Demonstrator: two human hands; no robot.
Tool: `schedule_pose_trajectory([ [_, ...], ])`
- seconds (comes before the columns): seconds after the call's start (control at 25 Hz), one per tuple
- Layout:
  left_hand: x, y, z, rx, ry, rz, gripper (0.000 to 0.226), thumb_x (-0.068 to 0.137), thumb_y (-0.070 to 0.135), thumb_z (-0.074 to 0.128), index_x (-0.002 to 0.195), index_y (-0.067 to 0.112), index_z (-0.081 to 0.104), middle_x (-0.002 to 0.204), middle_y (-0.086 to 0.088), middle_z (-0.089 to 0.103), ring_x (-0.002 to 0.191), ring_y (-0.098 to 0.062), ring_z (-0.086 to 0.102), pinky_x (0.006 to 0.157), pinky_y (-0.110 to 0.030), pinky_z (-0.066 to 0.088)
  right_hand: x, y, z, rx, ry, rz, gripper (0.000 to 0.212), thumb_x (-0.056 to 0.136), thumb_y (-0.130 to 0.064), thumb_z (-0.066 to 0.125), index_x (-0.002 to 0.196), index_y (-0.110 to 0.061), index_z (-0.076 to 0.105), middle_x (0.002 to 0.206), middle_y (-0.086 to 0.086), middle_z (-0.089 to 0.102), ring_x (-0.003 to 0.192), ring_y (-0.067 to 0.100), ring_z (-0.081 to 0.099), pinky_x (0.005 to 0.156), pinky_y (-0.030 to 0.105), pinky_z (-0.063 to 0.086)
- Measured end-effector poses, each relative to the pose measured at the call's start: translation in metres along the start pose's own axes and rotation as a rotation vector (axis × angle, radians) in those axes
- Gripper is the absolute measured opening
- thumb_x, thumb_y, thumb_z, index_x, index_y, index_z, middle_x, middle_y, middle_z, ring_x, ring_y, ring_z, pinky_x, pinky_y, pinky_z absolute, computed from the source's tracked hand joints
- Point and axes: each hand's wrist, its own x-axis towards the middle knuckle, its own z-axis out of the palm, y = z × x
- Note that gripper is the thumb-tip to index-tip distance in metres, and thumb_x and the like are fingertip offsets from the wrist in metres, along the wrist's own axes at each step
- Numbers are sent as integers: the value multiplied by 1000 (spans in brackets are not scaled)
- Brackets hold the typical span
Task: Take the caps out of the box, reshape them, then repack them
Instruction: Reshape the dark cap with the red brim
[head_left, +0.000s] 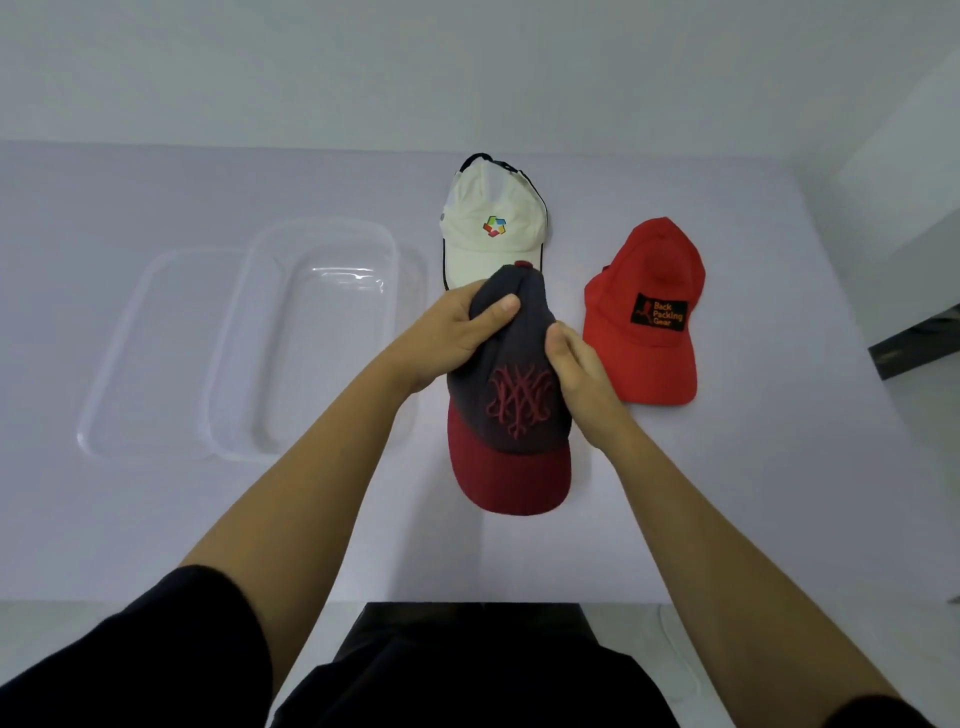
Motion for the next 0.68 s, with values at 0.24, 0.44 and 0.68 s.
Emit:
schedule_pose_trajectory([
  [0.24,18,-50,-2,222,113,-209,28,92,41,52,105,17,55,96,3,64,88,-14,62,69,-20,49,22,42,-2,-184,195,205,51,93,-53,40,89,-7,63,94,17,68,89,27,65,80,43,54],
  [0.44,29,-90,1,498,219,-270,34,91,42,54,105,11,57,91,0,61,81,-14,56,59,-13,38,41,57,-18,-632,133,215,46,94,-46,46,66,-9,51,60,1,49,62,18,46,56,31,34],
  [0.68,20,-77,-8,596,503,-286,31,95,29,45,99,8,66,95,-3,66,80,-13,56,70,-18,35,41,42,-39,-643,117,324,43,97,-45,36,88,-14,63,85,-1,63,79,17,54,68,32,42],
])
